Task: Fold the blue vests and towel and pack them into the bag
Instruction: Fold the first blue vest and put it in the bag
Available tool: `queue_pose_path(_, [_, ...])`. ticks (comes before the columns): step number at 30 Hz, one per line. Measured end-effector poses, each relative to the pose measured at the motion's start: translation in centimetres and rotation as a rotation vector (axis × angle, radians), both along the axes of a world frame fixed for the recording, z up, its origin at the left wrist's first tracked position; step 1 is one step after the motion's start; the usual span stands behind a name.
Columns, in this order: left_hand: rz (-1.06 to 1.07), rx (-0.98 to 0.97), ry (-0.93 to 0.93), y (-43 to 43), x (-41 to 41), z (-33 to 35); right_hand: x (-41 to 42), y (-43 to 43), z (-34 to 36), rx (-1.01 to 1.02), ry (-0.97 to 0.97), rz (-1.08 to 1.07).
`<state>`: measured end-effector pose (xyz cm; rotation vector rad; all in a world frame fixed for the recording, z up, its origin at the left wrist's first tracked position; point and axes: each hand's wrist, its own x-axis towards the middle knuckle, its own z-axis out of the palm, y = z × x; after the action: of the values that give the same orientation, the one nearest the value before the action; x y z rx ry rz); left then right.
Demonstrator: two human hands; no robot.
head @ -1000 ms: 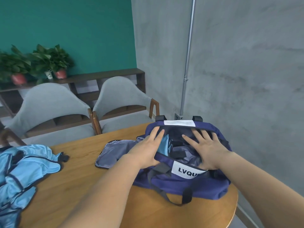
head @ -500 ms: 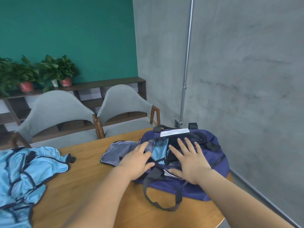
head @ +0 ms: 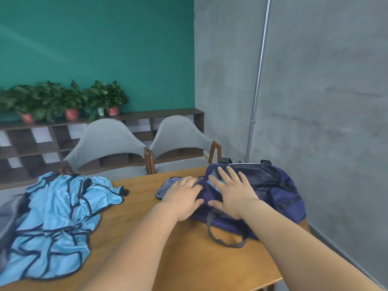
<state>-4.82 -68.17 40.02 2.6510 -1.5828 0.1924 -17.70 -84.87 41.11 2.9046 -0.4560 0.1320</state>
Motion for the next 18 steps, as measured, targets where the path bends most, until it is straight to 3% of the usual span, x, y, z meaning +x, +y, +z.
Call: queue_pose_path(18, [0.444,0.013,-0.022,22.9,1.5,-4.8,9.4,20.3,-4.4,0.107,0.067,0.330])
